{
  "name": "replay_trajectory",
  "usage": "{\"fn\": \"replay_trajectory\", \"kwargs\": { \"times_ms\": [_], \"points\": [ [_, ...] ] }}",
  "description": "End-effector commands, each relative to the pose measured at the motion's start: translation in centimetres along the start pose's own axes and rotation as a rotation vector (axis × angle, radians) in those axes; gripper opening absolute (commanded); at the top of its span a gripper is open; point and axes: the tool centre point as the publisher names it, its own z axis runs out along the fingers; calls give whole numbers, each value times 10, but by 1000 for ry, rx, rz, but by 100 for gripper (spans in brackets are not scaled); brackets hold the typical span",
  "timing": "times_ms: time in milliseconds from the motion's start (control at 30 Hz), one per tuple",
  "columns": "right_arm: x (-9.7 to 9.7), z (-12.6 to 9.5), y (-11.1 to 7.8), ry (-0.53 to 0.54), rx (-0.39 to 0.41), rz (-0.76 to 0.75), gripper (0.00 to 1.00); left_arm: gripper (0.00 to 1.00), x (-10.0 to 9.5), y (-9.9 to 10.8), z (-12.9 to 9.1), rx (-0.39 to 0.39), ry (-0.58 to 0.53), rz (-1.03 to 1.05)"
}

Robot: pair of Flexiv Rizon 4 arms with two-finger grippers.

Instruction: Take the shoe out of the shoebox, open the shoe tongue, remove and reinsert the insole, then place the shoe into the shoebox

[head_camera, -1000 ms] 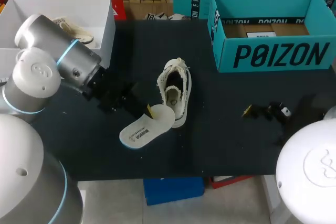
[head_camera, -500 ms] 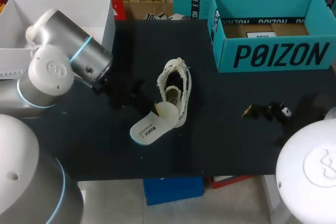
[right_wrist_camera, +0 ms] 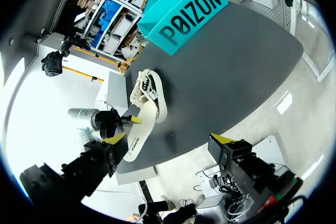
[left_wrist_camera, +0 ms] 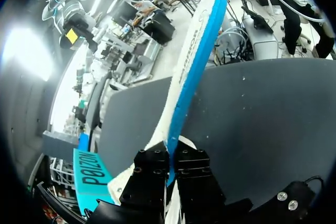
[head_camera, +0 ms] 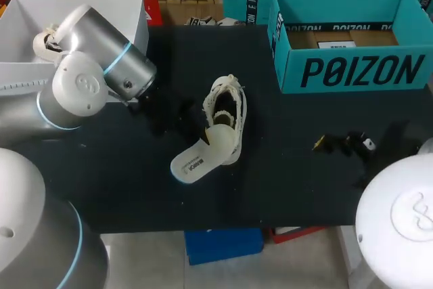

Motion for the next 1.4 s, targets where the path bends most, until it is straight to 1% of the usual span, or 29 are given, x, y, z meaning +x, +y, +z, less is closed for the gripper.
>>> {"fn": "replay_trajectory", "kwargs": {
  "times_ms": [33,200,333,467,600,800,1100,1267,1400],
  "points": [
    [-6,-2,1,13,88,13,100,0,-12,10,1,-4,17,3],
    [-6,-2,1,13,88,13,100,0,-23,12,-5,-28,17,20],
    [-6,-2,1,13,88,13,100,0,-25,12,-8,-44,39,17],
    [-6,-2,1,13,88,13,100,0,-23,12,-9,-65,88,24],
    [-6,-2,1,13,88,13,100,0,-25,5,-18,-83,105,9],
    [-6,-2,1,13,88,13,100,0,-22,-6,-27,-101,116,-36],
    [-6,-2,1,13,88,13,100,0,-14,-19,-19,-63,148,-100],
    [-6,-2,1,13,88,13,100,0,-11,-15,-11,-70,185,-107],
    [-6,-2,1,13,88,13,100,0,-15,-9,-8,-105,212,-86]
  ]
}}
